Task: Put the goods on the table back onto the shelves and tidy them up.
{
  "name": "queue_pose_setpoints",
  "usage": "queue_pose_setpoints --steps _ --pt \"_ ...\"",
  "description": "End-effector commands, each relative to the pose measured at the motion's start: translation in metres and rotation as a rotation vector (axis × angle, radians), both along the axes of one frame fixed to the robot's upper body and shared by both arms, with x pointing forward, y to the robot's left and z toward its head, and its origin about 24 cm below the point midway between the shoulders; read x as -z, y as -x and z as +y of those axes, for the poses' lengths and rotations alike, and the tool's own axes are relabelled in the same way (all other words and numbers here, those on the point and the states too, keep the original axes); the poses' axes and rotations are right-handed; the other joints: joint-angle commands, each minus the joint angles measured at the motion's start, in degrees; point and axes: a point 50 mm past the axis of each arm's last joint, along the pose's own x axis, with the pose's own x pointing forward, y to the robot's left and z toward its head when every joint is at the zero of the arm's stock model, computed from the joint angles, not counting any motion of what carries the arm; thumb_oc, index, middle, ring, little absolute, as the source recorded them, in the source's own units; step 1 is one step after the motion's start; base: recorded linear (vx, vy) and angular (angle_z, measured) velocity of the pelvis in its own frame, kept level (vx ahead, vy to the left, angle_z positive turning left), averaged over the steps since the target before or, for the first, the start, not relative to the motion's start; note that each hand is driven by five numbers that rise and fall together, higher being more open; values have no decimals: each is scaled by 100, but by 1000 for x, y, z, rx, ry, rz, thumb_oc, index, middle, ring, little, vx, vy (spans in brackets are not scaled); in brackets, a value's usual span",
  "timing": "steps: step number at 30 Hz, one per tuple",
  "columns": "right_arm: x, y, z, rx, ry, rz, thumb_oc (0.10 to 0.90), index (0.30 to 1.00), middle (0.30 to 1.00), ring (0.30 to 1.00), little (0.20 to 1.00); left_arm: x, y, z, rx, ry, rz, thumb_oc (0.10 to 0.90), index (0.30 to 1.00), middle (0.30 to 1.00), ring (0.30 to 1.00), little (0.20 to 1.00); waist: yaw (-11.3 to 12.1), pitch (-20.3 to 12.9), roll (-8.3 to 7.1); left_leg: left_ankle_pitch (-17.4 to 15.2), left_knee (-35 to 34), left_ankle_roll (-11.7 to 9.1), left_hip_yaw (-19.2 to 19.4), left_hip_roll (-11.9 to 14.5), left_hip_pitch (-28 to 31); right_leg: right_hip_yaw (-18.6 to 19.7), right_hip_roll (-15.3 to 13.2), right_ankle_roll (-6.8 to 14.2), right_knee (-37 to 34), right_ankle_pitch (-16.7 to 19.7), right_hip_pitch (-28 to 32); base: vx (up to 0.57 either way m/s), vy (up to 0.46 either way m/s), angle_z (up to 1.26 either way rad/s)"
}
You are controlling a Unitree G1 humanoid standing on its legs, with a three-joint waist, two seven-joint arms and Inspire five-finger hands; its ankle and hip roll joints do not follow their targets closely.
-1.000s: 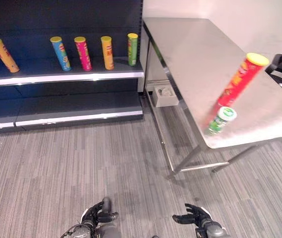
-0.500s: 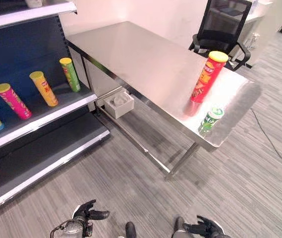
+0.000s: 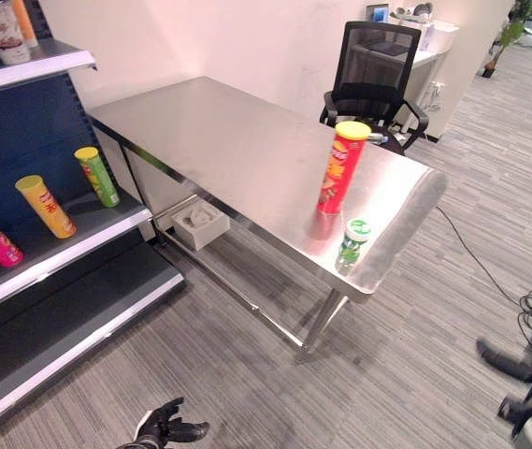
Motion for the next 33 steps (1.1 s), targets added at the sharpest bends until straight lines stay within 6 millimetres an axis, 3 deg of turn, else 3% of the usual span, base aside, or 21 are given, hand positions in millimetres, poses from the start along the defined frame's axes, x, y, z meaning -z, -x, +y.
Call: queue_pose_setpoints --steps 1,2,3,4,5,7,10,11,13,19,27,33 --pt "-98 -36 4 -86 231 -409 800 900 900 900 900 -10 -35 -4 76 -28 -89 800 900 900 900 900 235 8 188 -168 41 -559 -504 860 229 -187 -14 317 34 -9 6 0 0 0" --pt "-98 -36 5 -86 231 -409 800 900 900 900 900 -10 -35 -4 76 -28 -89 800 900 900 900 900 233 9 188 -168 41 -559 -505 860 229 -188 -14 317 34 -9 6 -5 -14 -4" --pt "-124 -52 33 -263 264 -509 800 900 900 900 900 -10 -35 -3 80 -29 -89 800 900 900 900 900 280 27 185 -160 41 -574 -499 870 236 -200 -15 309 34 -10 23 0 0 0" --pt "-124 -52 34 -265 264 -509 800 900 900 900 900 -10 -34 -3 79 -29 -89 800 900 900 900 900 269 21 181 -157 41 -574 -501 868 228 -201 -17 309 34 -9 16 0 0 0" --pt "-133 -63 53 -428 222 -547 800 900 900 900 900 -10 -32 -2 77 -23 -86 800 900 900 900 900 321 17 166 -135 41 -588 -494 880 224 -218 -14 299 34 -7 19 0 0 0" --pt "-146 -71 75 -592 199 -592 800 900 900 900 900 -9 -27 0 77 -16 -77 800 900 900 900 900 362 15 157 -121 41 -609 -509 891 211 -233 -5 283 34 -18 30 0 0 0" --pt "-146 -71 76 -595 198 -591 800 900 900 900 900 -9 -27 0 76 -16 -76 800 900 900 900 900 349 12 159 -122 41 -610 -513 892 210 -237 -4 283 34 -20 32 0 -12 14" --pt "-145 -82 102 -825 142 -543 800 900 900 900 900 -5 -15 2 66 -2 -47 800 900 900 900 900 424 12 145 -88 41 -638 -541 900 192 -290 6 256 34 -34 77 2 -35 22" --pt "-143 -84 110 -906 159 -475 800 900 900 900 900 -3 -9 3 50 7 -33 800 900 900 900 900 445 4 141 -70 41 -655 -570 898 160 -335 6 246 34 -39 85 -1 -25 14" --pt "-134 -84 110 -925 181 -384 800 900 900 900 900 3 8 5 6 13 17 800 900 900 900 900 484 25 172 -45 41 -676 -666 880 97 -456 -20 240 34 -56 129 6 -10 17" --pt "-128 -81 108 -896 205 -358 800 900 900 900 900 3 10 6 -26 18 7 800 900 900 900 900 509 43 201 -25 41 -689 -728 860 38 -550 -49 238 34 -68 150 8 -4 9" --pt "-109 -83 109 -881 191 -285 800 900 900 900 900 3 10 3 -17 19 0 800 900 900 900 900 537 94 238 -3 41 -686 -778 821 -29 -621 -76 233 34 -58 155 0 -2 3"
